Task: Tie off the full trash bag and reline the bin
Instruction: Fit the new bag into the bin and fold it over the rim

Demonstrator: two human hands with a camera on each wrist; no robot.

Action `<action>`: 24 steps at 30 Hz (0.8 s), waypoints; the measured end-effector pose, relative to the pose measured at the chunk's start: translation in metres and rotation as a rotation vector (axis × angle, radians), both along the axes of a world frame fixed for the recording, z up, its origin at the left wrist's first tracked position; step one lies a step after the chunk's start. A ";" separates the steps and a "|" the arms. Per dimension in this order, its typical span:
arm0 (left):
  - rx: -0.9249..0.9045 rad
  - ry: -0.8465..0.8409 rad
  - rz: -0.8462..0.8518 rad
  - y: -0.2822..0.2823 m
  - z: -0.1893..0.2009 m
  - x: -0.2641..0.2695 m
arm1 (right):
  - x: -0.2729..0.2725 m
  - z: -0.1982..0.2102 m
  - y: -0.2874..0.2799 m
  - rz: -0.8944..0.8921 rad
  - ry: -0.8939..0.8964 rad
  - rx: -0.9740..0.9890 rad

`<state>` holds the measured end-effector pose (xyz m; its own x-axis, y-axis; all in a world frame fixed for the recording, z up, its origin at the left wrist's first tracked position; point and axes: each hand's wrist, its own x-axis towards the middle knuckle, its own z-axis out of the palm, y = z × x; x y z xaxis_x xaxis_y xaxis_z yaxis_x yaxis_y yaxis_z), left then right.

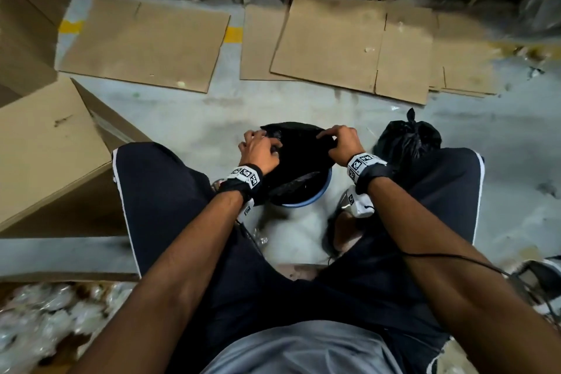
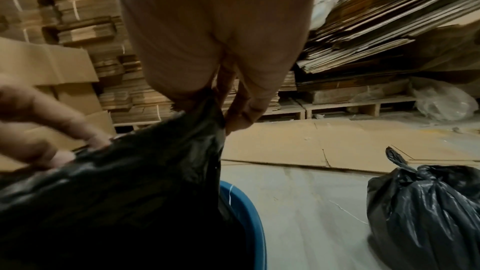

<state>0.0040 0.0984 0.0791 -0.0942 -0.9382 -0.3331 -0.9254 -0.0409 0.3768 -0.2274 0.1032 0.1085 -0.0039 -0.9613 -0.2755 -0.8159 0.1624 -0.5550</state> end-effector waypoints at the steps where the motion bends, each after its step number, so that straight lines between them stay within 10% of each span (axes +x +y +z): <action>1: -0.005 -0.002 -0.022 -0.005 -0.003 -0.003 | 0.000 -0.008 -0.003 0.035 0.007 0.006; 9: -0.009 0.085 0.191 -0.024 -0.052 0.021 | -0.024 -0.074 0.007 -0.138 0.089 0.054; 15: 0.001 -0.139 0.023 -0.015 -0.070 0.026 | -0.023 -0.086 0.005 -0.183 0.179 0.075; 24: 0.212 0.189 0.332 -0.017 -0.073 0.029 | -0.009 -0.087 0.009 -0.154 0.066 0.195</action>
<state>0.0331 0.0811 0.0064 0.1229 -0.8406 -0.5275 -0.7645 -0.4191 0.4898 -0.2361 0.1121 0.0218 -0.1701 -0.8767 -0.4500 -0.8068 0.3861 -0.4473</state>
